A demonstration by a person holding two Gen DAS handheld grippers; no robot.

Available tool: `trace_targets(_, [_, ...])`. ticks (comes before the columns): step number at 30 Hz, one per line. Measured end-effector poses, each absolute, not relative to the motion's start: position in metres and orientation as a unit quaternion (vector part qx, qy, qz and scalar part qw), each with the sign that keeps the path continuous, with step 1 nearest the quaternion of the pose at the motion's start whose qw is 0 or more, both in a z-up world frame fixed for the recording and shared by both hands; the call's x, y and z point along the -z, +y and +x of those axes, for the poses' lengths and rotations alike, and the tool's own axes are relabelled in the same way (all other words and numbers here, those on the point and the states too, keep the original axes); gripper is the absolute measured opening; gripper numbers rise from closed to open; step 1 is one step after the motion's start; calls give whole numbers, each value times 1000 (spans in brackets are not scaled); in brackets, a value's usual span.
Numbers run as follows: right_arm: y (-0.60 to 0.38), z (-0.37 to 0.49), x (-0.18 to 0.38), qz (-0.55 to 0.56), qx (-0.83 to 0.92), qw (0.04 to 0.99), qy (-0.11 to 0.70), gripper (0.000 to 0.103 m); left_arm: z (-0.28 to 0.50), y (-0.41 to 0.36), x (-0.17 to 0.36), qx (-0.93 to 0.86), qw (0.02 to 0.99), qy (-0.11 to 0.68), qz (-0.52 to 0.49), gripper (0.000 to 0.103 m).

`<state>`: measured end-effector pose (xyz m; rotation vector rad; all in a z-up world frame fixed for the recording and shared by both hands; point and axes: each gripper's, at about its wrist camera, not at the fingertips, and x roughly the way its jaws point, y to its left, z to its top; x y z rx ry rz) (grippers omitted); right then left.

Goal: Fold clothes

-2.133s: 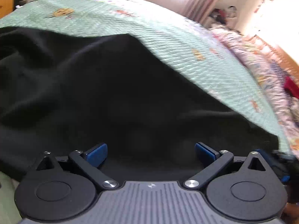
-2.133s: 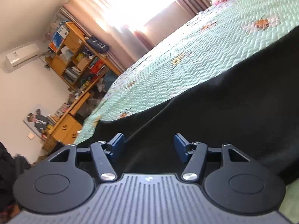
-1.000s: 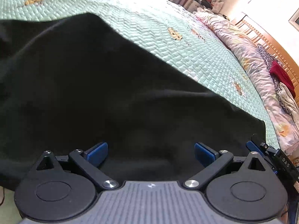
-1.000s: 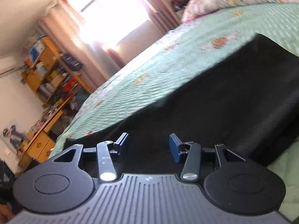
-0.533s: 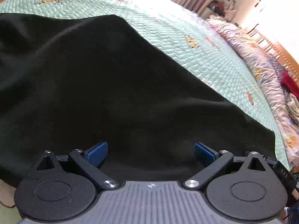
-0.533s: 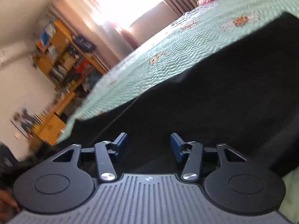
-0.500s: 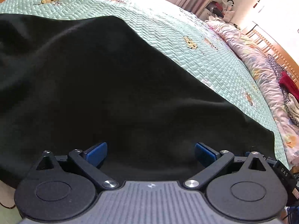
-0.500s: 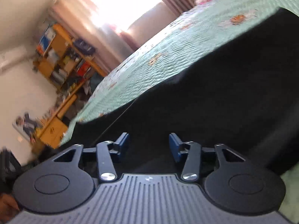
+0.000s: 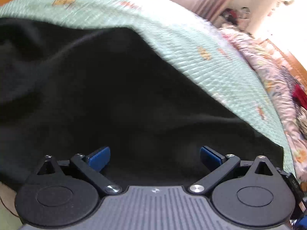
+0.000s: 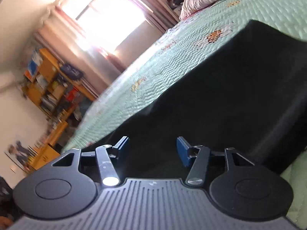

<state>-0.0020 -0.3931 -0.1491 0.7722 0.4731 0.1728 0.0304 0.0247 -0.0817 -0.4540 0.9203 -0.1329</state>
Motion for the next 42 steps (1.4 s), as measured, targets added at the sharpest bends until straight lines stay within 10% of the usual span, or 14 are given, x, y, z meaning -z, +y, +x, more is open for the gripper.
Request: trace_targets(42, [-278,22,80,220,-255,892,301,61,9,91,53,-7,899,408,-162,100])
